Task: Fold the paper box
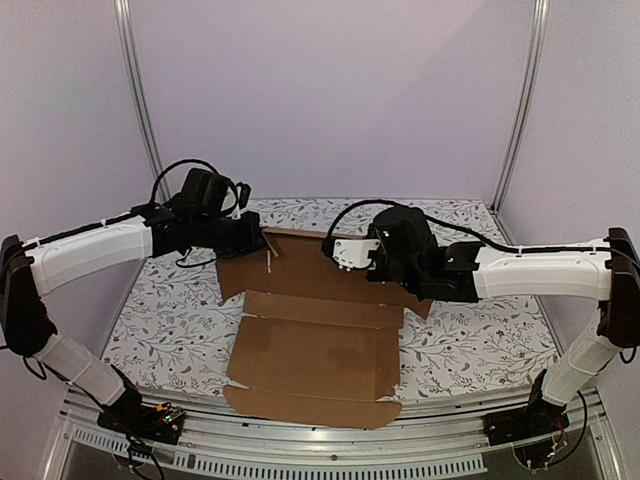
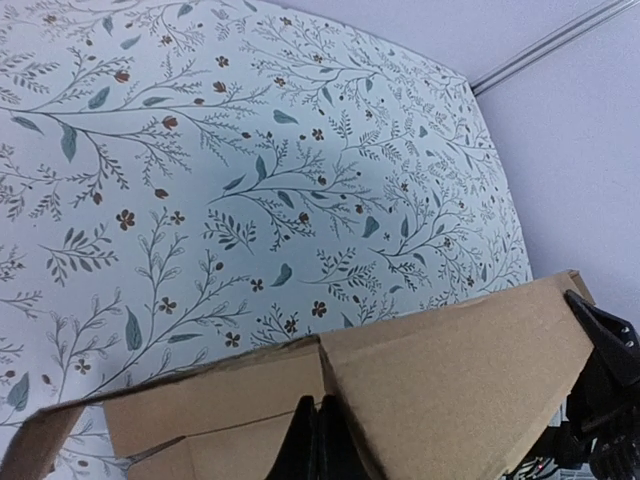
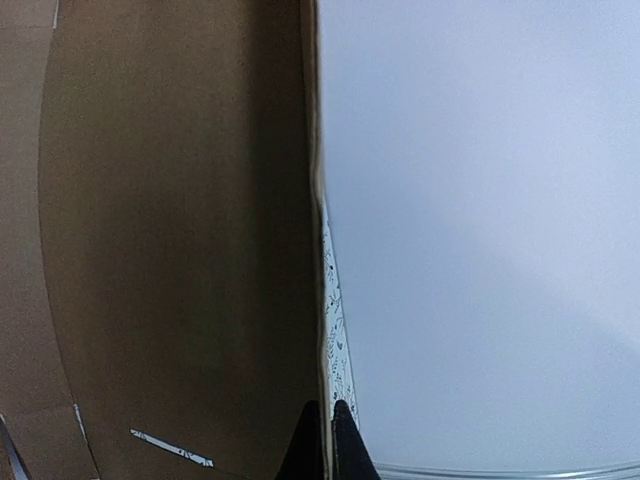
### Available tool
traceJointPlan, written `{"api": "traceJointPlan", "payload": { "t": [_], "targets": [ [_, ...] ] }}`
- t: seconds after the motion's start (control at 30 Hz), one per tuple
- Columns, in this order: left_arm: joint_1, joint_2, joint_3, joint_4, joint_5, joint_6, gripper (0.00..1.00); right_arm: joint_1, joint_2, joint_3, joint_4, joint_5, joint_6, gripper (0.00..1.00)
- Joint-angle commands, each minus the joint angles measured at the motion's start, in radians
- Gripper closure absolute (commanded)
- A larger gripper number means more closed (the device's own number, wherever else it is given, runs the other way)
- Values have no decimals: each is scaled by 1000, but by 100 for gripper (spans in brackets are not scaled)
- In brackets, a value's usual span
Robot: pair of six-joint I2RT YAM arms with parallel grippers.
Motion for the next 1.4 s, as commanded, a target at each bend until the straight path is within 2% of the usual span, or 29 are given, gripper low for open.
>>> {"api": "traceJointPlan", "payload": {
  "t": [0.0, 0.3, 0.5, 0.77, 1.13, 1.37],
  "targets": [
    [-19, 13, -23, 94, 93, -60, 100, 21, 4, -5, 46, 5, 81, 100],
    [-19, 11, -76, 250, 97, -158, 100, 35, 15, -23, 41, -3, 129, 100],
    [-16, -19, -97, 281, 58, -182, 100, 37, 14, -30, 24, -2, 146, 100],
    [-10, -35, -115, 162, 17, -139, 100, 37, 32, -23, 0, 14, 158, 100],
    [-7, -120, -231, 3, -107, -63, 99, 23, 77, 5, -45, 16, 133, 100],
    [-7, -193, -298, -62, -164, -28, 92, -4, 93, 64, -124, 11, 176, 100]
  ]
}}
